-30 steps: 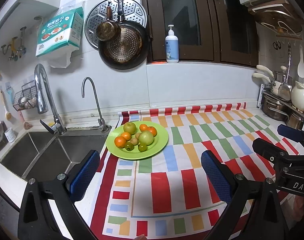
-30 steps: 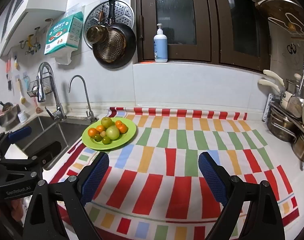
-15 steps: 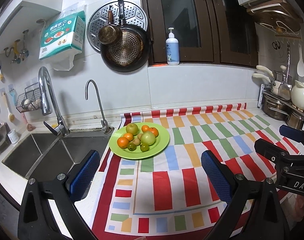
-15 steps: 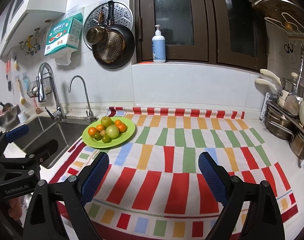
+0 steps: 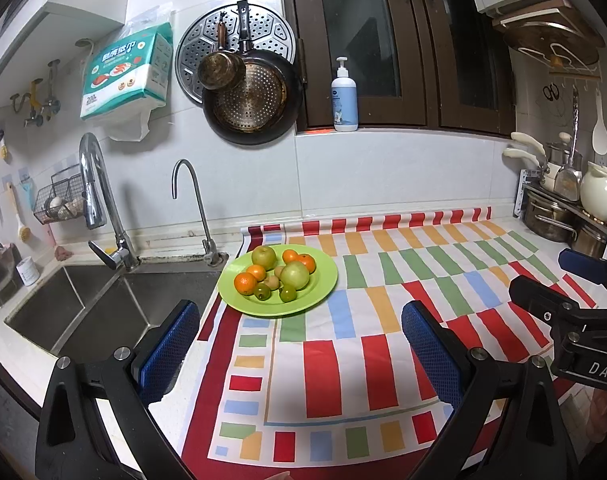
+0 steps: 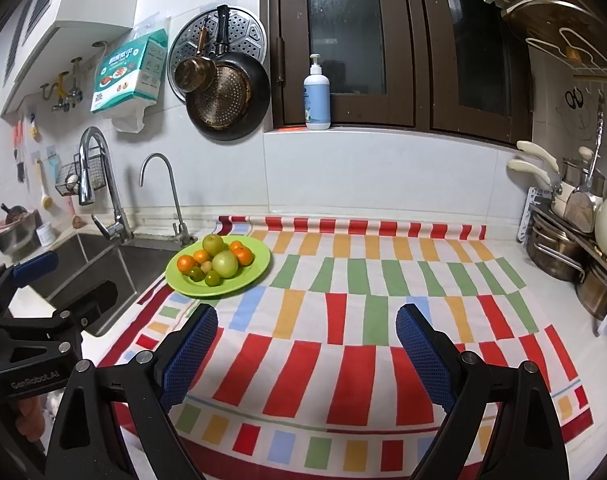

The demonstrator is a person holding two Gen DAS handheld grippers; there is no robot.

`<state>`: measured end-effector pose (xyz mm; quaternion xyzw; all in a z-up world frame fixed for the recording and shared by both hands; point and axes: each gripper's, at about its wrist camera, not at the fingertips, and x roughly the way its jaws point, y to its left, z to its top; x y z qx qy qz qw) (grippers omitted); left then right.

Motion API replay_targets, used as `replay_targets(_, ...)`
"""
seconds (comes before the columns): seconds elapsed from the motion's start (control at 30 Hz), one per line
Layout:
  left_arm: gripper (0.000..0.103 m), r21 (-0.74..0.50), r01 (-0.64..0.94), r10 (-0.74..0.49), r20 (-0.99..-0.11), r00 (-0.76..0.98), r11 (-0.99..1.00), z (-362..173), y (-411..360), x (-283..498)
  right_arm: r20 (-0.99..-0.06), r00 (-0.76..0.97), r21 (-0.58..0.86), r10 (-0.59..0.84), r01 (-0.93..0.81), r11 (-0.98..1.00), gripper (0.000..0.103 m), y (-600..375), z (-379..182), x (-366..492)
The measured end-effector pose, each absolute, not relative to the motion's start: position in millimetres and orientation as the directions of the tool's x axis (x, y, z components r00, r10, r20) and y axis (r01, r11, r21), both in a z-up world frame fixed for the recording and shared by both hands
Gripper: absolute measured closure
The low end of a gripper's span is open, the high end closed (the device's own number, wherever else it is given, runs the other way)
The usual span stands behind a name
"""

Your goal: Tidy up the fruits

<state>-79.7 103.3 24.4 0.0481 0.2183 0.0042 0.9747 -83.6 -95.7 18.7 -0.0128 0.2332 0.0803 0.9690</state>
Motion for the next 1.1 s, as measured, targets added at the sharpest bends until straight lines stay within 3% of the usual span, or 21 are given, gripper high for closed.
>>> replay_targets(1.1,0.0,0.097,0.013,0.031,-0.438,0.898,0.995,20.6,98.0,-73.2,-0.462,0.874,0.026,0.153,-0.159,0.987,0.012,-98.4,15.8,-78.5)
